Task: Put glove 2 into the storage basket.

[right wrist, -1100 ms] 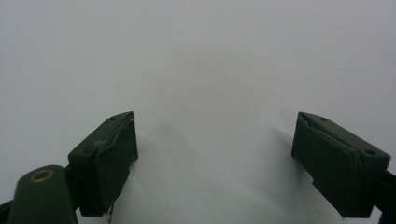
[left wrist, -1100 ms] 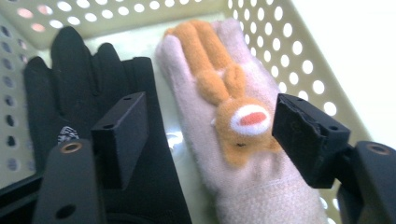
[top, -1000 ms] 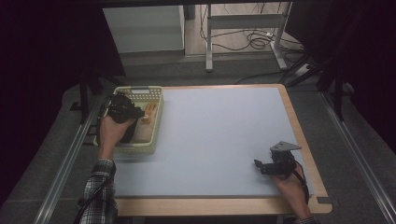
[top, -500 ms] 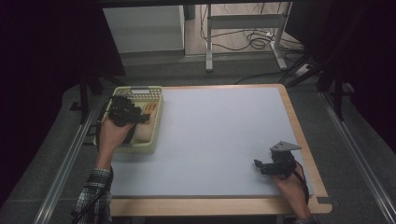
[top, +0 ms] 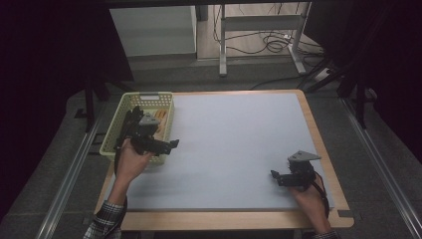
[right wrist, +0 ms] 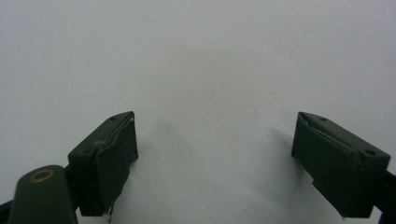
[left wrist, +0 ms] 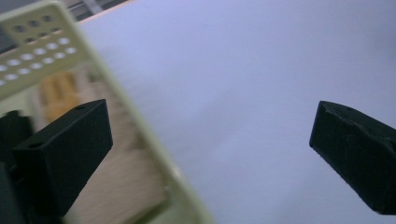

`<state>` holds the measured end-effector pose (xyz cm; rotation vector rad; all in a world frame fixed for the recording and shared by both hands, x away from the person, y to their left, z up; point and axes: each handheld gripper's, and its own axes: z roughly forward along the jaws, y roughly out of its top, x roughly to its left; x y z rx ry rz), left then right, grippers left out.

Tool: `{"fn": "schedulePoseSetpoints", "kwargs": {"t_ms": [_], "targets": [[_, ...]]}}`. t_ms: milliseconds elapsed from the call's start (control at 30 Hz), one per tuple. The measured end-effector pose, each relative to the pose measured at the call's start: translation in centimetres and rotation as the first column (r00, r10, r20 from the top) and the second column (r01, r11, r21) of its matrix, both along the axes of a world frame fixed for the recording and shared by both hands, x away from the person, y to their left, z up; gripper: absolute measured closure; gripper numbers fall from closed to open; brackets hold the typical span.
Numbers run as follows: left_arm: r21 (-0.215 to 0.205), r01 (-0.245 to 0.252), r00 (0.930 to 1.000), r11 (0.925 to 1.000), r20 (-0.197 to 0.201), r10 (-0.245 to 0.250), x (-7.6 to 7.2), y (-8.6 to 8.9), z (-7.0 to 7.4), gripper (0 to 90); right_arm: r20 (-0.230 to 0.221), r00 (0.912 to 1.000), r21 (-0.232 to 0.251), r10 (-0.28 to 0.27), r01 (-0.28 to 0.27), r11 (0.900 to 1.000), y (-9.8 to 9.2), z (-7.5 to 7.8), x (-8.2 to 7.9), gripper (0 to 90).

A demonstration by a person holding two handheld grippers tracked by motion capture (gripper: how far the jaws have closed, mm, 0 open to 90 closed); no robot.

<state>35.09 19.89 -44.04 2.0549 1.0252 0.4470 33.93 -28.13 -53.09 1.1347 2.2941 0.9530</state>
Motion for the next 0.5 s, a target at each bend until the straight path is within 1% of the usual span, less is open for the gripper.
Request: {"fn": "schedulePoseSetpoints", "kwargs": {"t_ms": [167, 300, 367, 500], "targets": [[-0.019, 0.052, 0.9985, 0.9985, 0.017, -0.051, -1.5, -1.7, -1.1, 0.0, 0.000, 1.0000, 0.001, -0.001, 0.001, 1.000, 0.0, 0.0, 0.0, 13.9], [-0.005, 0.091, 0.9955, 0.9958, 0.028, -0.091, -2.7, -3.4, -2.6, 0.0, 0.001, 1.0000, 0.000, -0.001, 0.001, 1.000, 0.0, 0.0, 0.0, 13.9], [-0.004, 0.105, 0.9942, 0.9945, 0.026, -0.105, -3.0, -3.9, -3.3, 0.0, 0.001, 1.0000, 0.000, -0.001, 0.001, 1.000, 0.0, 0.0, 0.0, 13.9], [-0.017, 0.133, 0.9910, 0.9910, 0.017, -0.133, -3.8, -4.9, -4.8, 0.0, 0.001, 1.0000, 0.000, -0.001, 0.001, 1.000, 0.0, 0.0, 0.0, 13.9]]}}
